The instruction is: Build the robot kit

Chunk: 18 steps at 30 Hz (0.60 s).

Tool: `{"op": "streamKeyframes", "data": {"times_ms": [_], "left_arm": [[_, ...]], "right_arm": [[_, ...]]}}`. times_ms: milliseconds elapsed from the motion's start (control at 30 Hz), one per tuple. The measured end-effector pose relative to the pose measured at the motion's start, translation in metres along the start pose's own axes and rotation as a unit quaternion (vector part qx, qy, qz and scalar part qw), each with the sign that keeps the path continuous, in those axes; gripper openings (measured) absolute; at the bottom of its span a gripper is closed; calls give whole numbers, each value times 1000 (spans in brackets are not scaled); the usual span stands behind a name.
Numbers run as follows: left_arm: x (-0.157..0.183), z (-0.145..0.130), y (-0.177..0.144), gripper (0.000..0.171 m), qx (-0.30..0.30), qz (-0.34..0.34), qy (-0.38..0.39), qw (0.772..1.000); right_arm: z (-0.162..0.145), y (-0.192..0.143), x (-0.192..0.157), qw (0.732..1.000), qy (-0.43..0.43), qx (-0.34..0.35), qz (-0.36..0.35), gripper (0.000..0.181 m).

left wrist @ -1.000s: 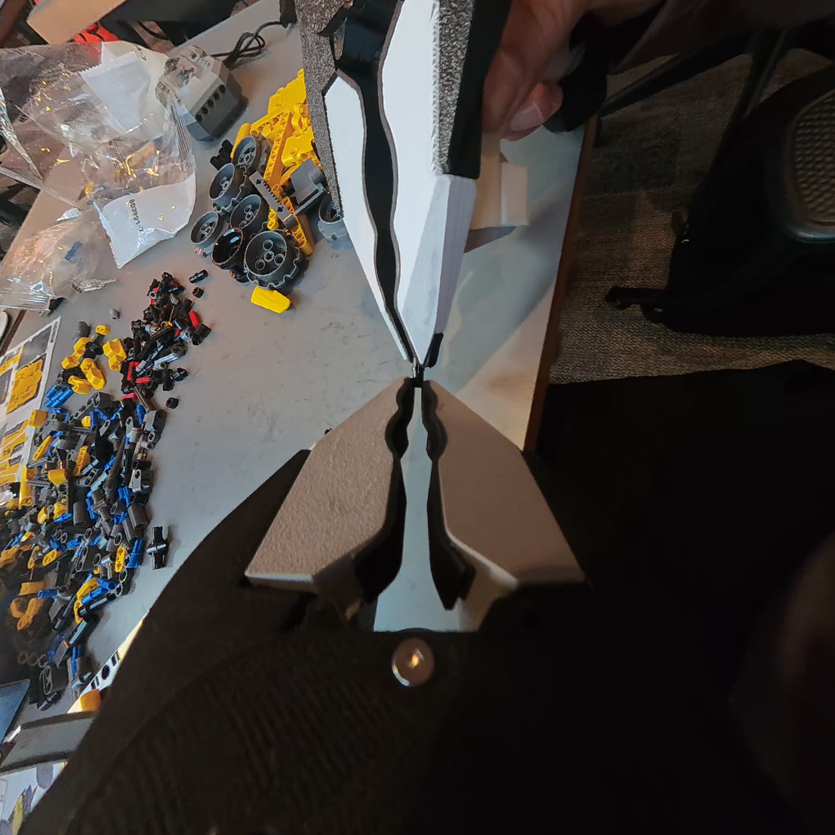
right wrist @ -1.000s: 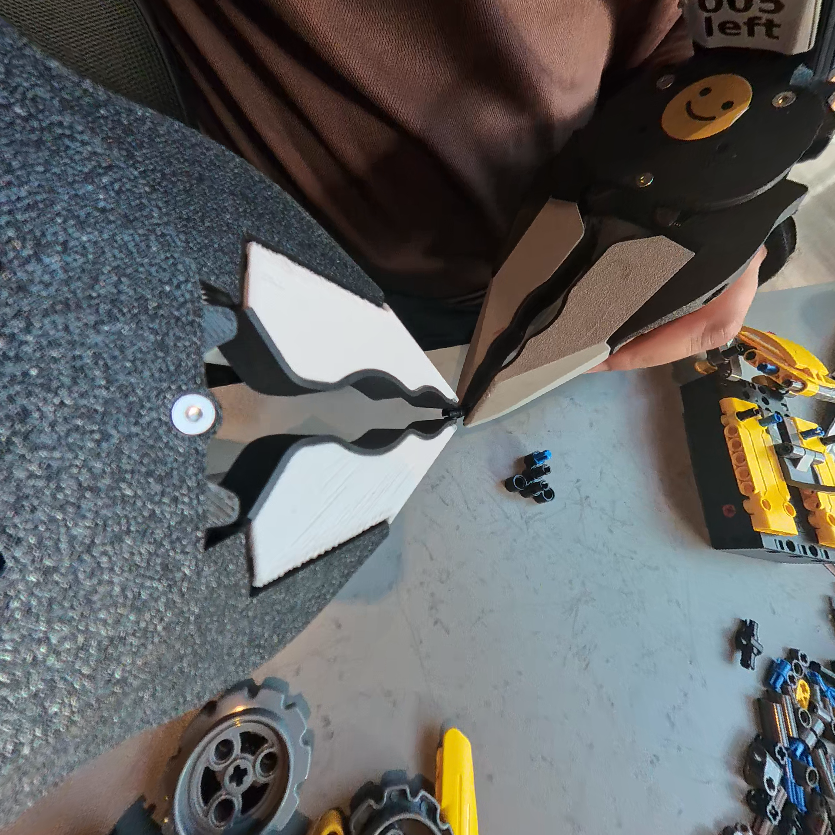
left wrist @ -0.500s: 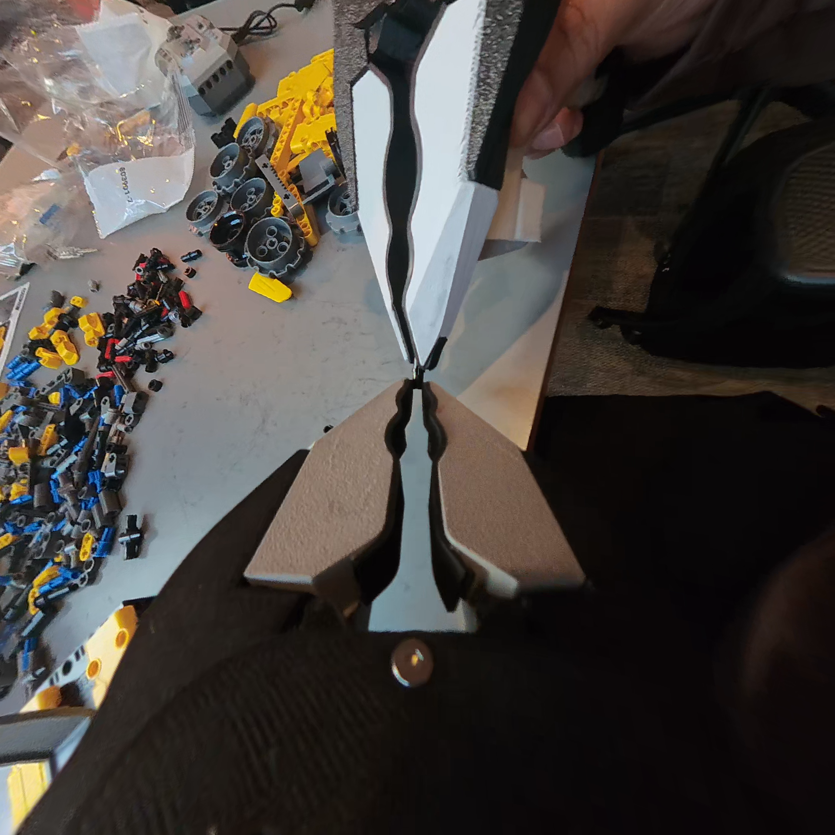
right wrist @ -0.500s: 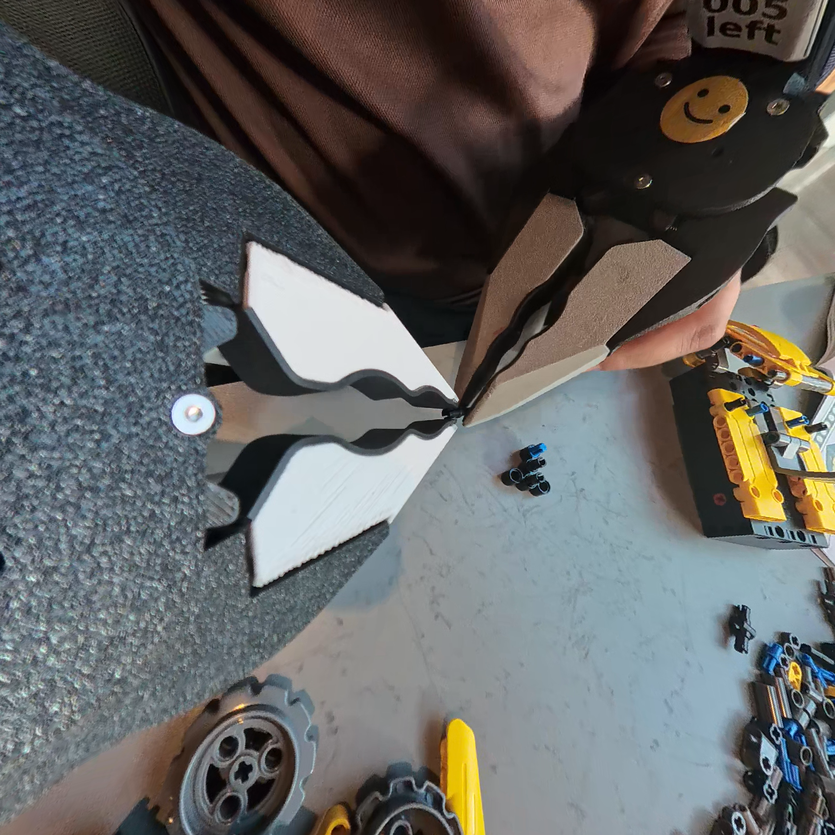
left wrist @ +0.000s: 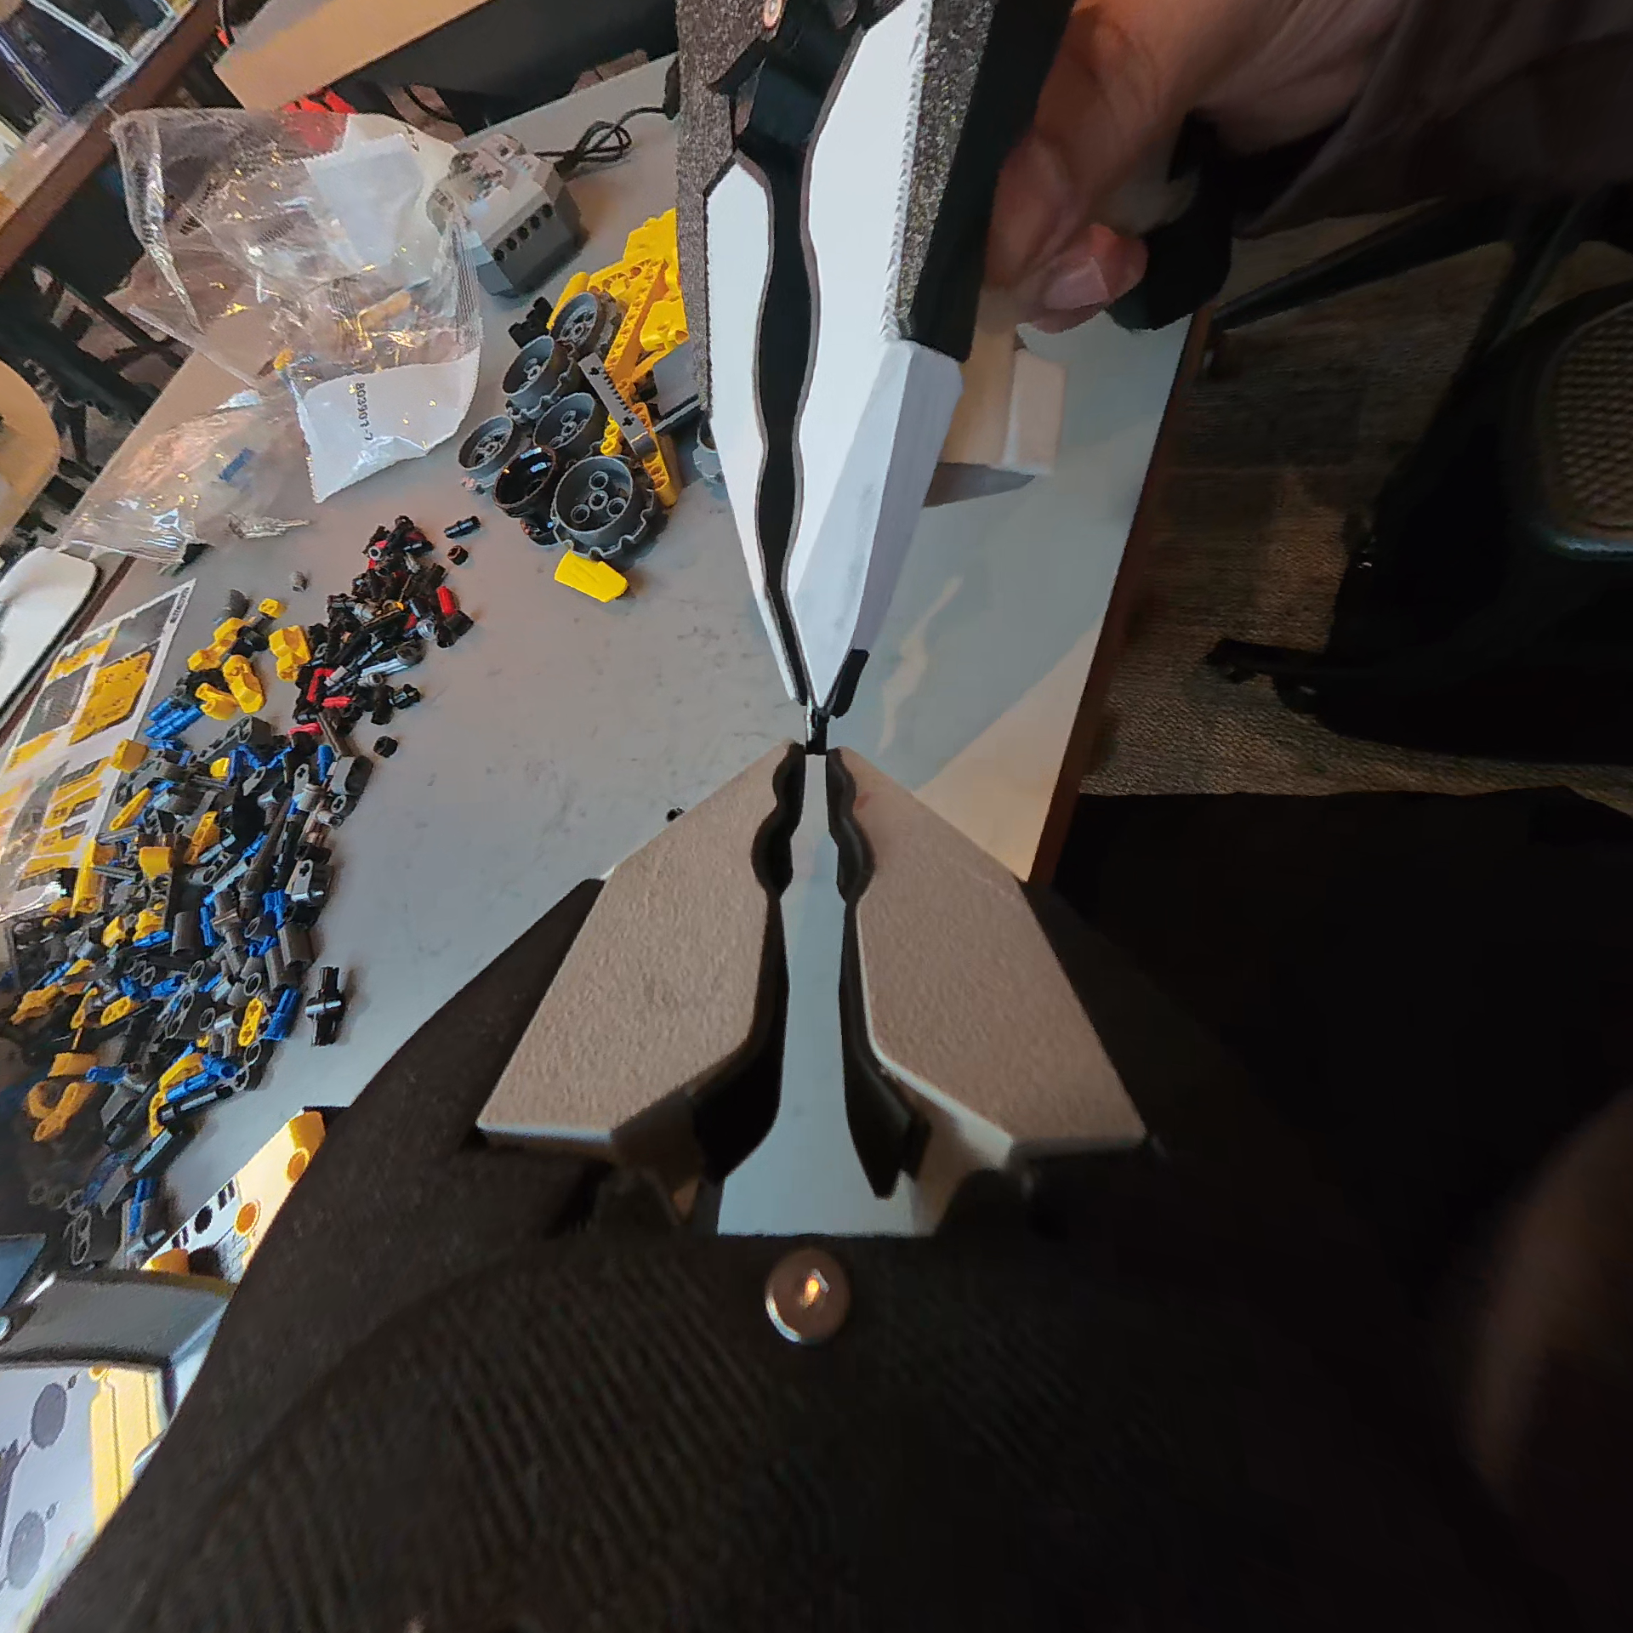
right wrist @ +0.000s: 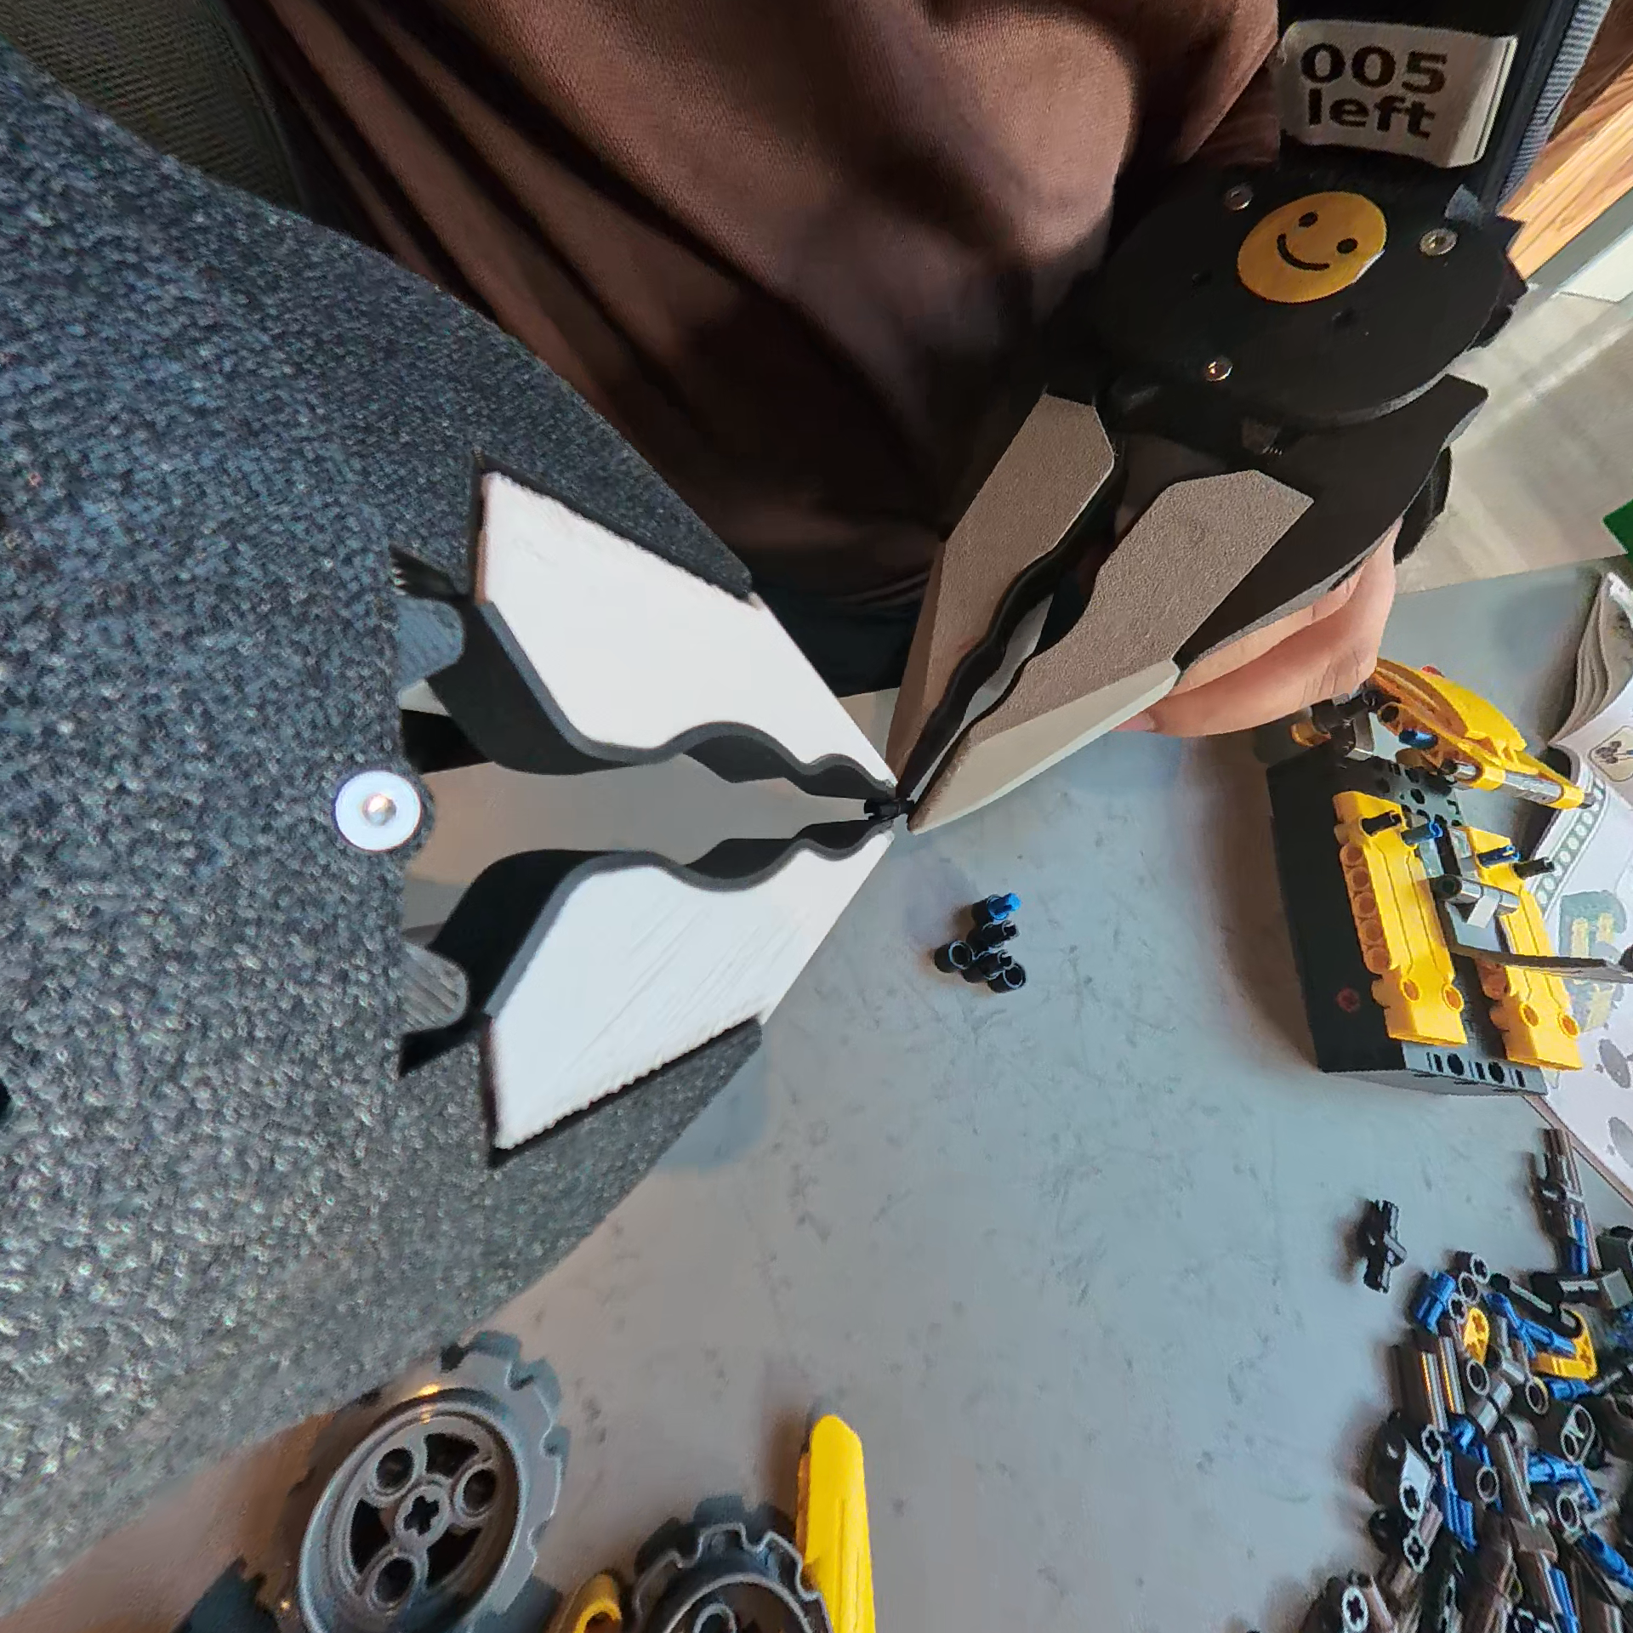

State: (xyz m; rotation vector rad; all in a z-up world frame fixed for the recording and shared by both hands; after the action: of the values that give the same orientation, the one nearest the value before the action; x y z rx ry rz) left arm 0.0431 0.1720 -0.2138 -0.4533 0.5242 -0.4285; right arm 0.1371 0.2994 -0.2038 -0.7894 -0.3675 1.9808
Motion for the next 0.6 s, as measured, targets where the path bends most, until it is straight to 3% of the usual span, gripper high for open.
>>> {"op": "streamKeyframes", "data": {"times_ms": [233, 500, 600], "left_arm": [[0, -4, -1, 2, -8, 13, -17, 1000], [-21, -19, -5, 13, -70, 58, -100, 991], [-27, -20, 1, 19, -99, 64, -98, 988]], "right_arm": [[-2, 5, 0, 1000, 9, 10, -3, 1], [-8, -8, 10, 999, 18, 8, -47, 1], [-7, -9, 11, 999, 14, 13, -43, 1]]}}
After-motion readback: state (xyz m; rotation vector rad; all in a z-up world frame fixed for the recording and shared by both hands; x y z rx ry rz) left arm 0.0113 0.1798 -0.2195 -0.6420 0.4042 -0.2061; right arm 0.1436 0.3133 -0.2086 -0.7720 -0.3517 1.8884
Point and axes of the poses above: each gripper's, where its closed fingertips meet, y out along the fingers, z out of its top, x = y × z across the jaws, the point moved 10 cm from there along -y, back along the fingers, and after that the axes turned 1 degree about z, right-handed, at the moved point
